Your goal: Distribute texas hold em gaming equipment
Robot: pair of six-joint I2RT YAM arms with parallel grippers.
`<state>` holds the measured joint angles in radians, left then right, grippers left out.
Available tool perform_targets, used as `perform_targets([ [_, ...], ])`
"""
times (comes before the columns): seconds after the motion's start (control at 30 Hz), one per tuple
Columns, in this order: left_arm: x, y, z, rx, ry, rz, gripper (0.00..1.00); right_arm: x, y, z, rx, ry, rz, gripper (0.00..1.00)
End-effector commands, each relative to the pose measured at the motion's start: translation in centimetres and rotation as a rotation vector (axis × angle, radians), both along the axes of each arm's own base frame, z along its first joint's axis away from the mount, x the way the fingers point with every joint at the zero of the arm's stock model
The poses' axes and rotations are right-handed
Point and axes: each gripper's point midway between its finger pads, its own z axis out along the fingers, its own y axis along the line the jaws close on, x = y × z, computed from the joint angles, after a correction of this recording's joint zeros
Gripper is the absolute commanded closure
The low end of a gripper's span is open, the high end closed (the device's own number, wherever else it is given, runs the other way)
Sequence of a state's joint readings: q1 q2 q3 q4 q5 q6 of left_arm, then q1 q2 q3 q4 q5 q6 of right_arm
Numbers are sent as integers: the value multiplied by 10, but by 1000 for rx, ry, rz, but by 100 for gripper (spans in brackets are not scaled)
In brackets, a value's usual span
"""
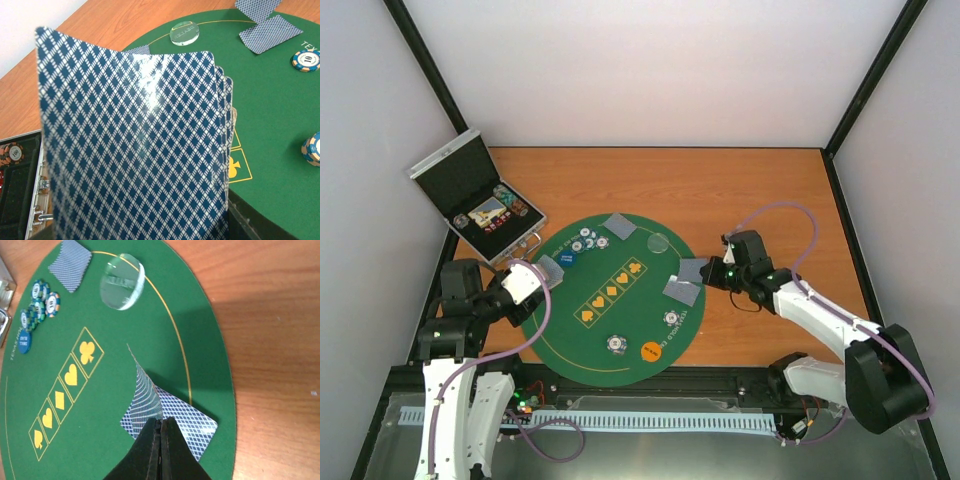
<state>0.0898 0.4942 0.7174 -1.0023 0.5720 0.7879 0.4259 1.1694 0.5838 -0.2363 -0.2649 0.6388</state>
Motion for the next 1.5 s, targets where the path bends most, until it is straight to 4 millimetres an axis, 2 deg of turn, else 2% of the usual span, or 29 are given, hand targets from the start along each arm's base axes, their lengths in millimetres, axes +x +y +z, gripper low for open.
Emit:
perform_targets([
  [0.0, 2, -1, 16, 1, -59, -12, 52, 5, -4, -9, 74, 21, -113, 97],
  [0.1, 2, -1, 16, -1, -58, -12, 52, -1, -4, -24, 103, 82, -148, 97],
  [0.3, 3, -1, 16, 2, -57, -10, 52, -8, -9, -41, 150, 134, -229, 97],
  [0.6, 3, 0, 17, 8, -61, -11, 52, -19, -12, -45, 158, 161, -245, 95],
  [0.73, 3, -1, 17, 4, -62, -12, 52, -18, -3, -37, 226, 170, -232, 97],
  [0.93, 4, 0, 24, 9, -72, -11, 52, -10, 4, -10, 296, 109, -236, 97],
  [1.0, 4, 0, 24, 6, -71, -13, 52, -12, 6, -9, 297, 109, -230, 97],
  [1.3, 3, -1, 24, 1, -67, -12, 52, -20, 18, -41, 323, 208, -215, 97],
  [1.4, 3, -1, 23, 3, -65, -13, 52, -23, 16, -48, 310, 223, -222, 97],
  [1.47, 3, -1, 23, 5, -66, -14, 52, -26, 12, -51, 290, 226, -230, 93],
])
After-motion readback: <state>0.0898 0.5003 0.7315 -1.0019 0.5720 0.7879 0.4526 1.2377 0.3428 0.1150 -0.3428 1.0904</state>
